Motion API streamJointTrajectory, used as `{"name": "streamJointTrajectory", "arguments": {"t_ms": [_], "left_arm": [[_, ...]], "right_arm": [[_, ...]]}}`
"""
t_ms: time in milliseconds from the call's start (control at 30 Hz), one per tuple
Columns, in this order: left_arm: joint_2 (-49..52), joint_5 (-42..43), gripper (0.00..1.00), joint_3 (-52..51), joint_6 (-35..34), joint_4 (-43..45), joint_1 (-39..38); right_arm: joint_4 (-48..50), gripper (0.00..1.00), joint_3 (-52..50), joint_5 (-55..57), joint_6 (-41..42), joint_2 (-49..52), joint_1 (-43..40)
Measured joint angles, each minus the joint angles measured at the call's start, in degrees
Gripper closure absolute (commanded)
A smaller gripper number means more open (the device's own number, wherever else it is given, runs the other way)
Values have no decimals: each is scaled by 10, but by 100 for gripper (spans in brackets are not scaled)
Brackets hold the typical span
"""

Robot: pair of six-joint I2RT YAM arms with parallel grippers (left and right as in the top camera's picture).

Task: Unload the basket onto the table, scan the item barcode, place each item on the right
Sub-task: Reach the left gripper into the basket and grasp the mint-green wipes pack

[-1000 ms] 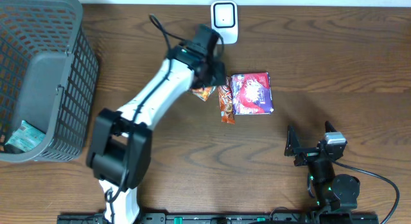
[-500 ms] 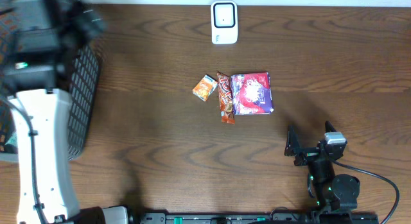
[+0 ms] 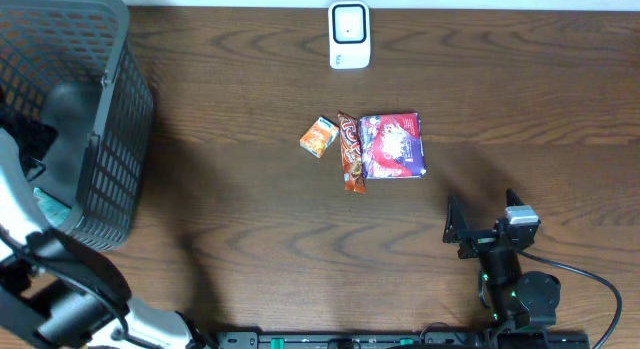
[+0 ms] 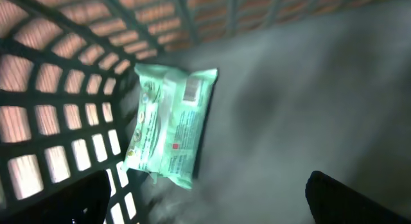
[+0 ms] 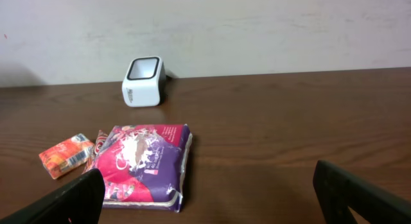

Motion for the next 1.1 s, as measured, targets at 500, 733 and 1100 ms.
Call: {"name": "streamJointTrajectory", "arguments": {"t_ms": [500,733,1100], "left_arm": [[157,-86,4,-64,-70,37,-2],[161,-97,21,-63,-69,40,-3],[167,-75,92,-64,-39,18,-1]], "right_arm": [[0,1,0,0,0,0,0],[0,1,0,0,0,0,0],[0,1,0,0,0,0,0]]}}
